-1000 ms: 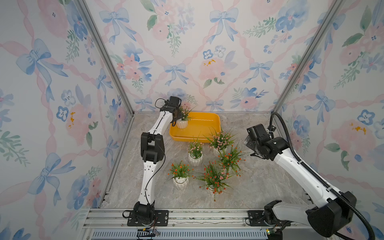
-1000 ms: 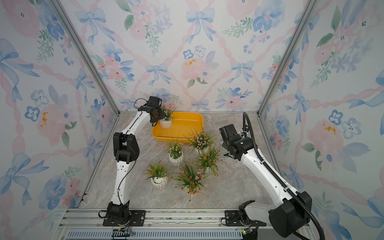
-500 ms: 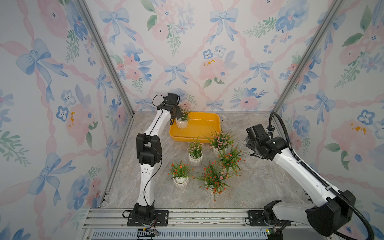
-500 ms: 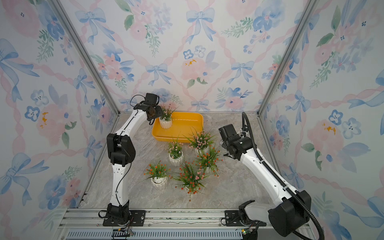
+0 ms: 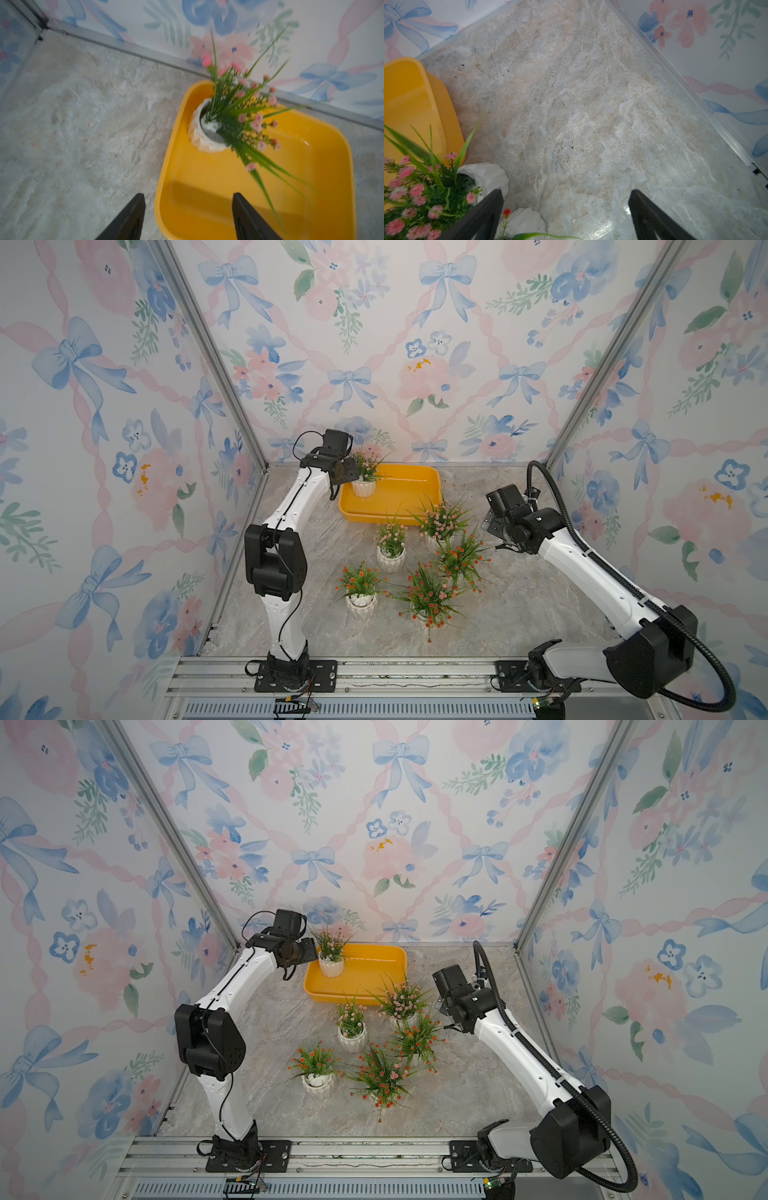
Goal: Put the potted gypsophila into the storage box
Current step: Place the baby's breath potted plant at the storage box, then pick up the baby's breath potted plant from the center of the board.
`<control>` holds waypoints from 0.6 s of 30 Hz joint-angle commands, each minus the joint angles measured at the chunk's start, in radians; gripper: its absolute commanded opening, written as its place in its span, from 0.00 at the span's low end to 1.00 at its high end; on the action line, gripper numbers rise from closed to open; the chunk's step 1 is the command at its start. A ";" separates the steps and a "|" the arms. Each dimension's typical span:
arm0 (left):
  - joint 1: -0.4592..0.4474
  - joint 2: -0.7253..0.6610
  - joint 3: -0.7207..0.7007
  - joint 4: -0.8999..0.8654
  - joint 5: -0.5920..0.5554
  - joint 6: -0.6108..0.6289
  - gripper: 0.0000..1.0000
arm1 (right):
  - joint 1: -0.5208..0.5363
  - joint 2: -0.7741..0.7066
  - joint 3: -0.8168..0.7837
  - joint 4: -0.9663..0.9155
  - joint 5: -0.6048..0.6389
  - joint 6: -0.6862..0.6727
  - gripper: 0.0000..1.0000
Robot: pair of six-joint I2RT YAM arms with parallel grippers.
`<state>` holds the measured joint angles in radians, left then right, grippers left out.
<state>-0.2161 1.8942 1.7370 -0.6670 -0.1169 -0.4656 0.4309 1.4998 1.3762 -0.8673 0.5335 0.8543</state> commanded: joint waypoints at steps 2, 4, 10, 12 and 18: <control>-0.003 -0.134 -0.182 0.001 0.141 0.093 0.66 | -0.018 0.035 0.038 0.022 -0.018 -0.039 0.97; -0.003 -0.190 -0.271 -0.001 0.198 0.110 0.65 | -0.026 0.045 0.046 0.027 -0.035 -0.049 0.97; -0.022 -0.334 -0.501 -0.001 0.328 0.126 0.63 | -0.025 0.071 0.077 0.026 -0.057 -0.074 0.97; -0.042 -0.358 -0.541 -0.001 0.326 0.131 0.63 | -0.024 0.065 0.069 0.032 -0.065 -0.074 0.97; -0.111 -0.342 -0.558 0.008 0.292 0.124 0.63 | -0.026 0.036 0.044 0.042 -0.066 -0.091 0.97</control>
<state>-0.3027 1.5482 1.1816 -0.6670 0.1680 -0.3588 0.4084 1.5440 1.4288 -0.8326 0.4744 0.7883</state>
